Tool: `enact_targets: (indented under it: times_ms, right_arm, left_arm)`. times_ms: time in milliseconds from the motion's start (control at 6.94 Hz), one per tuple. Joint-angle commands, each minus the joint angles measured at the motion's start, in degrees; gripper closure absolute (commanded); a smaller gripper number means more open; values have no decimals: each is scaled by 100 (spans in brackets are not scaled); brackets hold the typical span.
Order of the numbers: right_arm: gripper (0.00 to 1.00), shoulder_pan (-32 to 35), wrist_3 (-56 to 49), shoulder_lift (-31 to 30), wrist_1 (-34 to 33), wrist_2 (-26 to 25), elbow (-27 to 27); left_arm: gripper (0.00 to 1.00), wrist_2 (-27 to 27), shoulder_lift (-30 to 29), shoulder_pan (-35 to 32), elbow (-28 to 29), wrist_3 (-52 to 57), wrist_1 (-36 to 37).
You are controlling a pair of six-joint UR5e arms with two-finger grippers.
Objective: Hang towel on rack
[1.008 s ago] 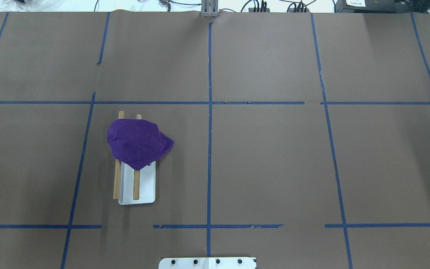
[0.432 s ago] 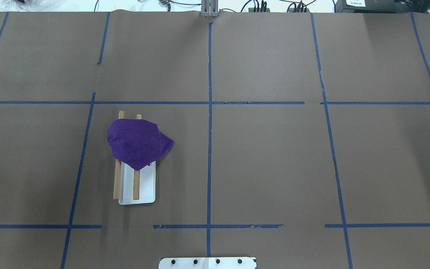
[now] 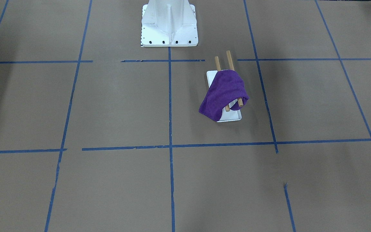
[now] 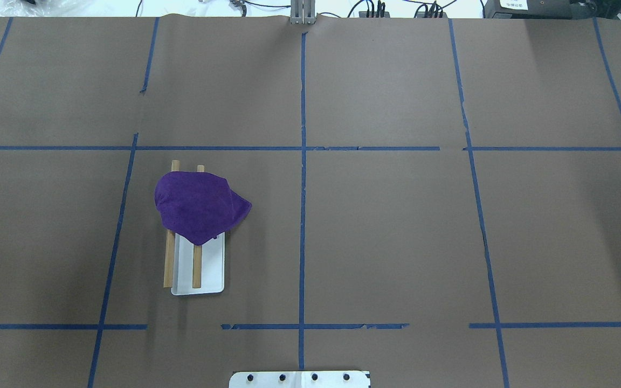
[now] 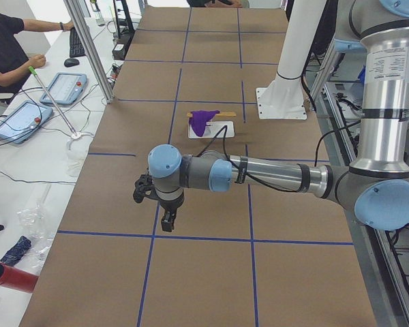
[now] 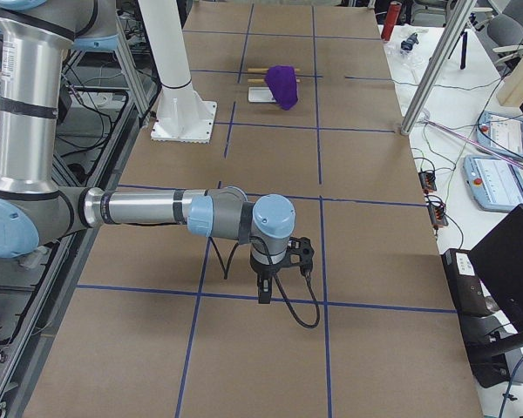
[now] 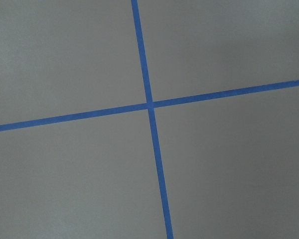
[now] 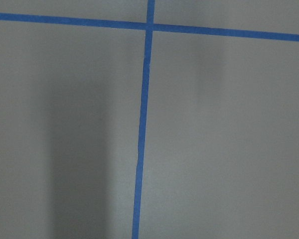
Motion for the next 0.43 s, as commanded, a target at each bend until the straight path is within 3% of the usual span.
enact_targets:
  times_ms: [0,288]
  right_arm:
    - [0,-93,23,29,2,10,-4]
    - [0,-145,23,29,2,10,-21]
  left_arm:
    - [0,5,-17,-1,-11,4,-2]
    - [0,-4,-26,-36,-99,4,-2]
